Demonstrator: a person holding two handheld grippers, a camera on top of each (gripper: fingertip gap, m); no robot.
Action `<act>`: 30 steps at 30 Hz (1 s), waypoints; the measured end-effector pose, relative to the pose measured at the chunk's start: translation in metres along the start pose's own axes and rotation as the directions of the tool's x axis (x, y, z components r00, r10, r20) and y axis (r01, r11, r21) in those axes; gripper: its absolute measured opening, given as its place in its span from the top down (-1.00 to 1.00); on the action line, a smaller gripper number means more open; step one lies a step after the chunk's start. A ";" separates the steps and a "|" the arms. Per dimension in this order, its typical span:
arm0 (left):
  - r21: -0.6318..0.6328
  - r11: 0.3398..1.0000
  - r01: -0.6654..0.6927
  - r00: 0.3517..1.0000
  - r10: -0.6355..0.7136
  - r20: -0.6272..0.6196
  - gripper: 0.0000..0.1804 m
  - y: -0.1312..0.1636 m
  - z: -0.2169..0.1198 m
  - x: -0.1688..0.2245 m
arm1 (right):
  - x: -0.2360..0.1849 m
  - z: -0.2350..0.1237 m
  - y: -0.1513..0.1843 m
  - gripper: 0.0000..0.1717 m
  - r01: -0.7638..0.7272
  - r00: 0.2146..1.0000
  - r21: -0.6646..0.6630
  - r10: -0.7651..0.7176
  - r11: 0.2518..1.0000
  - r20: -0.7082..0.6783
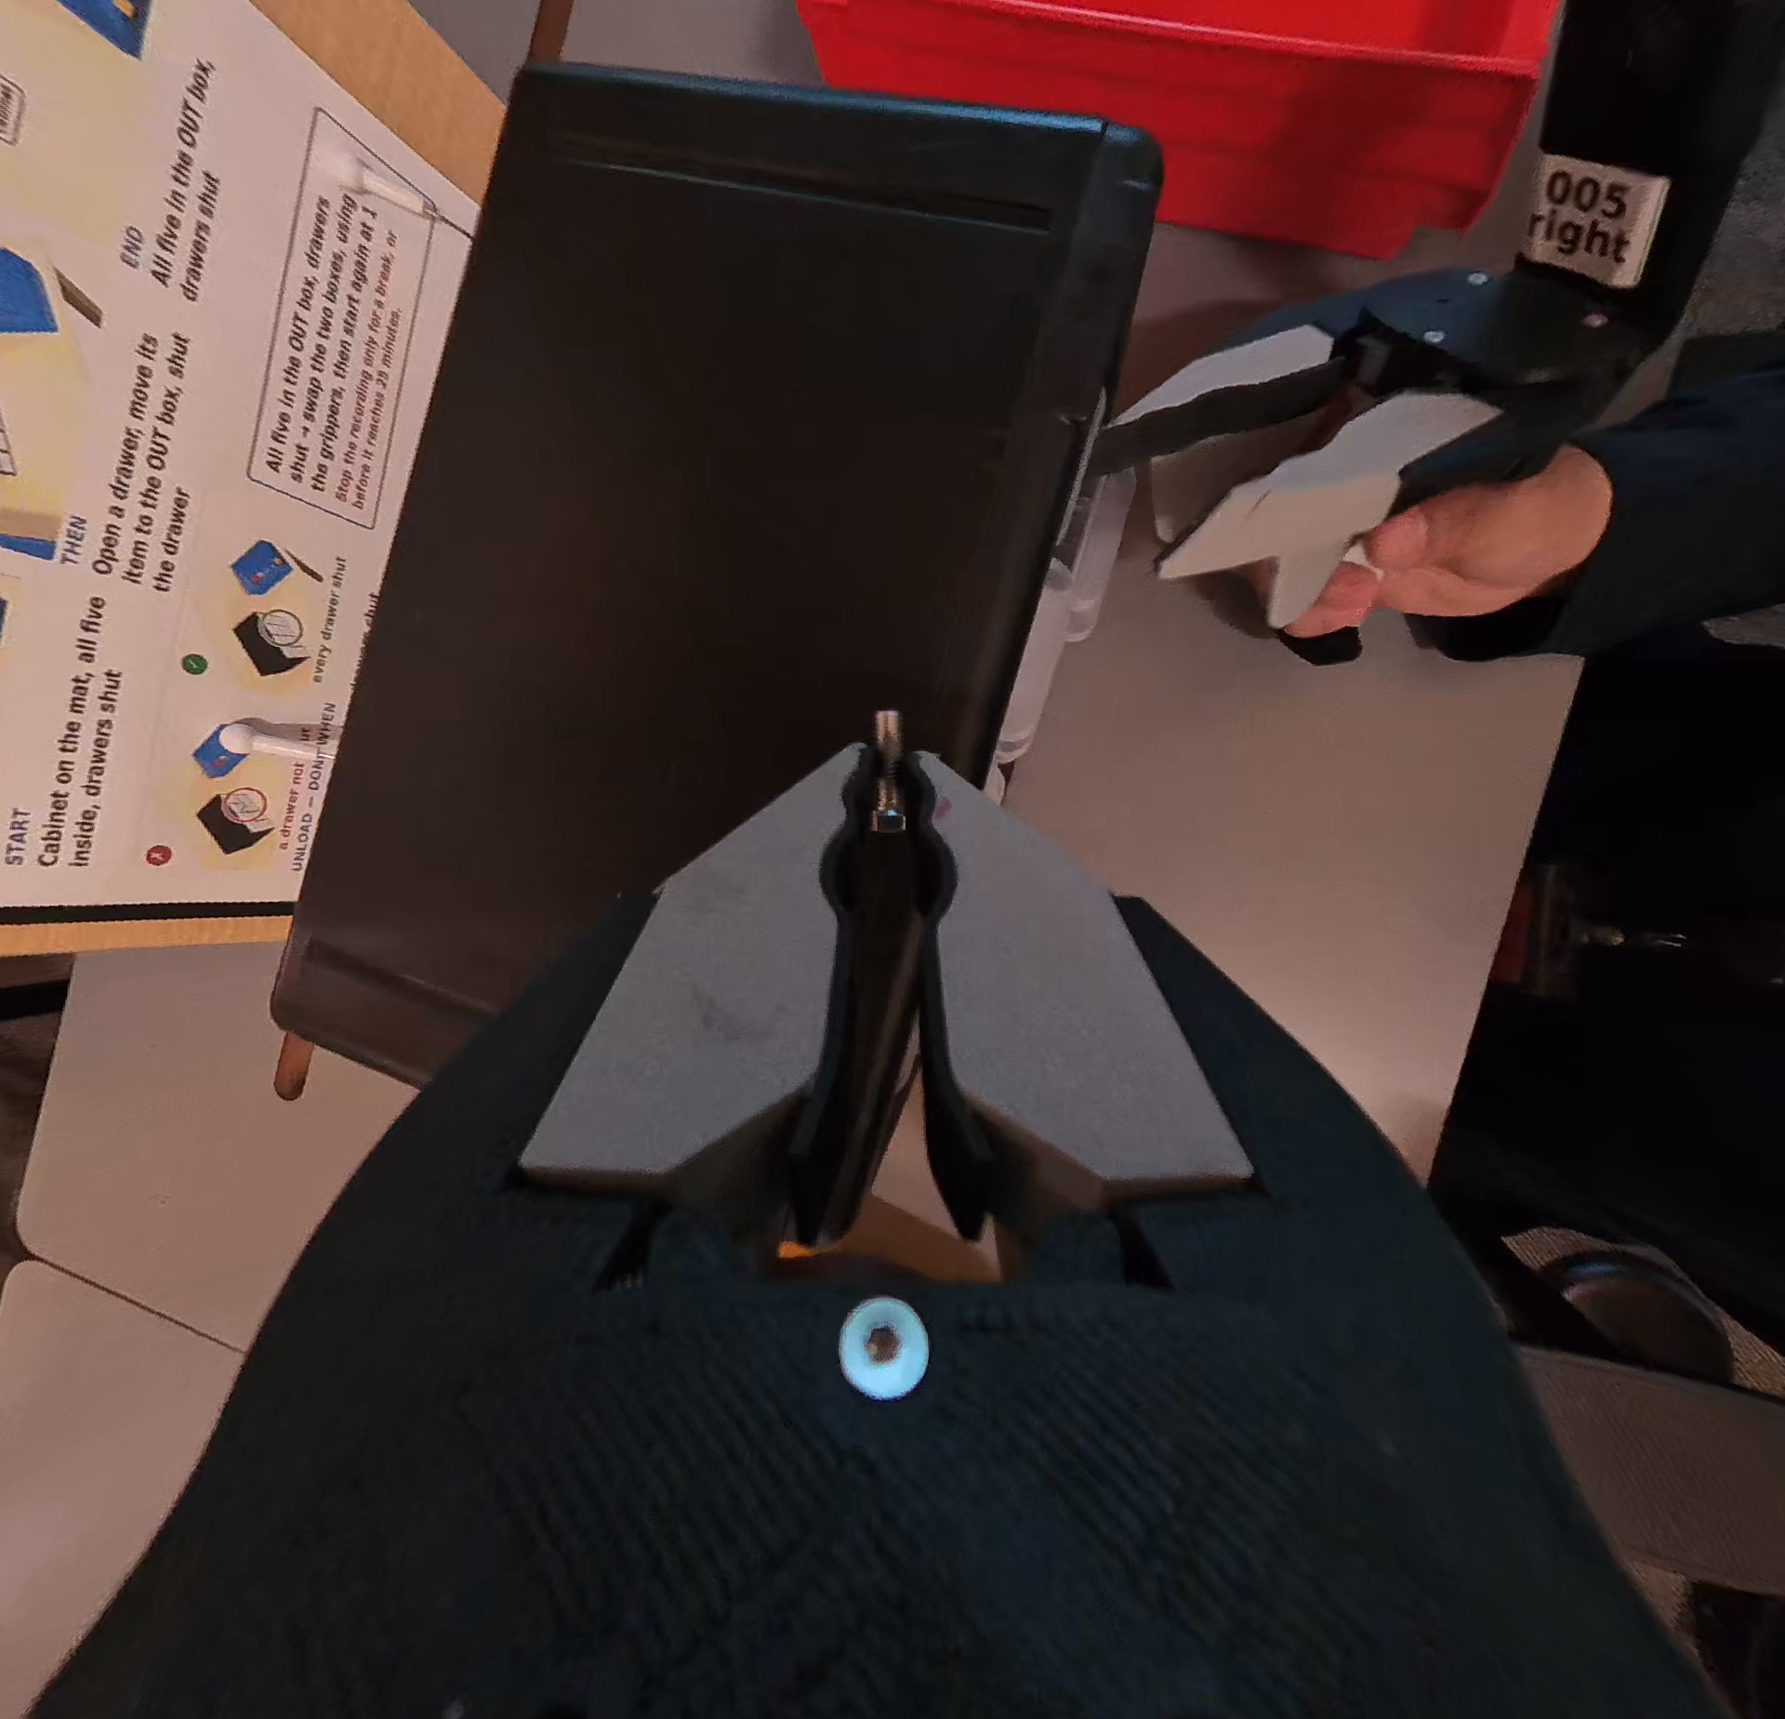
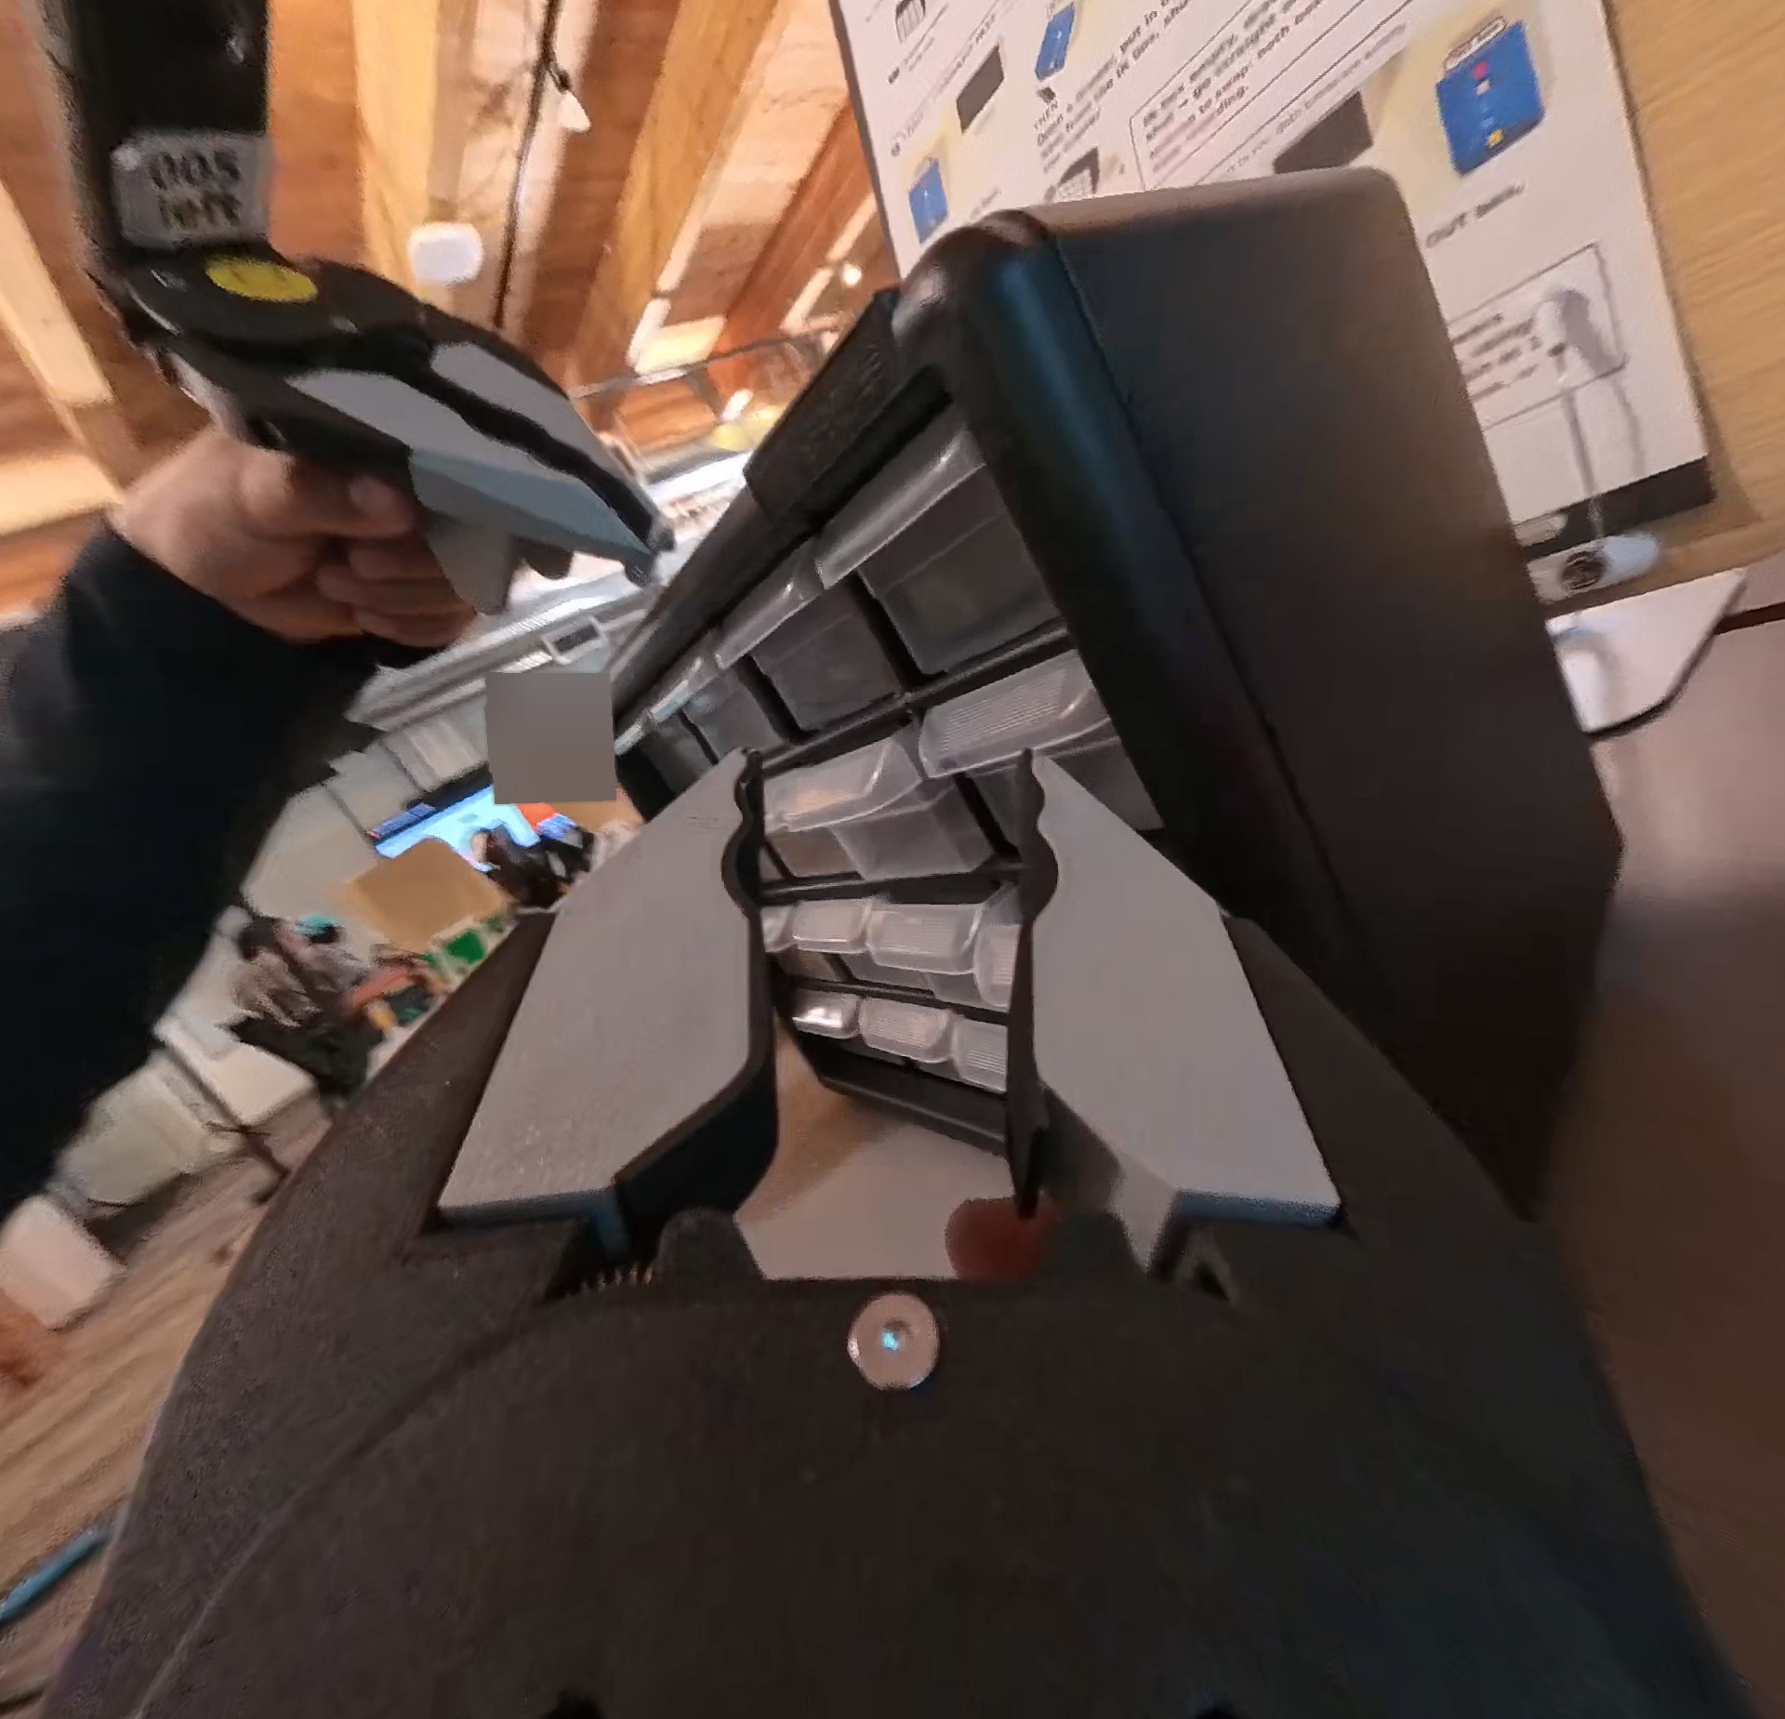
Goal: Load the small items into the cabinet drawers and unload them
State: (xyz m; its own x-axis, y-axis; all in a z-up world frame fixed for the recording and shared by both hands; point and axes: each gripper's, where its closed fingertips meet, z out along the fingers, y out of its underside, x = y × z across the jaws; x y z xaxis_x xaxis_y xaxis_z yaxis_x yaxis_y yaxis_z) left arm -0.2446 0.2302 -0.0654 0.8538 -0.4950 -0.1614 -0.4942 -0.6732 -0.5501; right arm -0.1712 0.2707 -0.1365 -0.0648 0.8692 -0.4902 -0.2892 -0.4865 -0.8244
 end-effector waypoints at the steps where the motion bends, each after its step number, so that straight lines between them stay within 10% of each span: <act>1: -0.009 1.000 -0.002 1.000 0.002 -0.001 0.96 0.001 0.002 0.000 | -0.001 -0.001 -0.001 0.42 -0.048 0.998 0.012 0.048 0.999 0.028; 6: -0.031 0.999 0.015 1.000 -0.016 -0.012 0.96 0.005 0.009 -0.002 | -0.003 -0.004 -0.006 0.42 -0.200 0.972 0.014 0.197 0.980 0.130; 30: -0.025 0.999 0.023 1.000 -0.024 -0.011 0.96 0.006 0.009 -0.001 | -0.031 -0.033 0.009 0.50 0.109 0.981 -0.047 -0.100 0.993 0.166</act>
State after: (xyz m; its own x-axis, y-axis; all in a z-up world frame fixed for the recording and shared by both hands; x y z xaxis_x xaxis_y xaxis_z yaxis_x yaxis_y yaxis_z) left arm -0.2471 0.2313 -0.0756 0.8634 -0.4849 -0.1395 -0.4781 -0.6979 -0.5332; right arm -0.1406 0.2362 -0.1383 -0.1927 0.9161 -0.3516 -0.2489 -0.3923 -0.8855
